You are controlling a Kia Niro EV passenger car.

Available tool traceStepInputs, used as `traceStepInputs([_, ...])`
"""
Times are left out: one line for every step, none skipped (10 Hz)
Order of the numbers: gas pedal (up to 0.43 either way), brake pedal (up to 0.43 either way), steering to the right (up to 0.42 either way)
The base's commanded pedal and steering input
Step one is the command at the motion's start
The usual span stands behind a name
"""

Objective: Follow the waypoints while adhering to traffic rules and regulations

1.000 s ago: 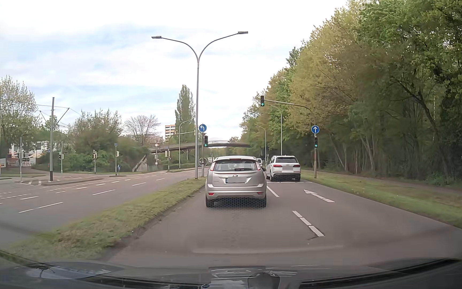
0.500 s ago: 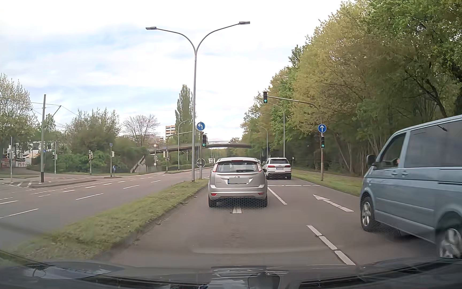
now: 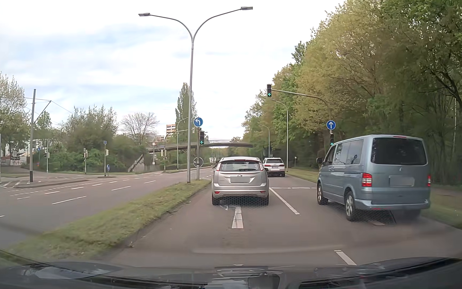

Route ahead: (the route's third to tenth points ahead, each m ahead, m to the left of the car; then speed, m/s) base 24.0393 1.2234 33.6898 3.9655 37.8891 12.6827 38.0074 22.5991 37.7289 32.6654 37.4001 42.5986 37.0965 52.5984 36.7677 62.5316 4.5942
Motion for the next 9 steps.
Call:
traceStepInputs([0.157,0.000,-0.005])
traceStepInputs([0.157,0.000,-0.005])
traceStepInputs([0.157,0.000,-0.005])
traceStepInputs([0.150,0.000,-0.005])
traceStepInputs([0.150,0.000,-0.005])
traceStepInputs([0.150,0.000,-0.005])
traceStepInputs([0.150,0.000,-0.005])
traceStepInputs([0.130,0.000,-0.005])
traceStepInputs([0.130,0.000,-0.004])
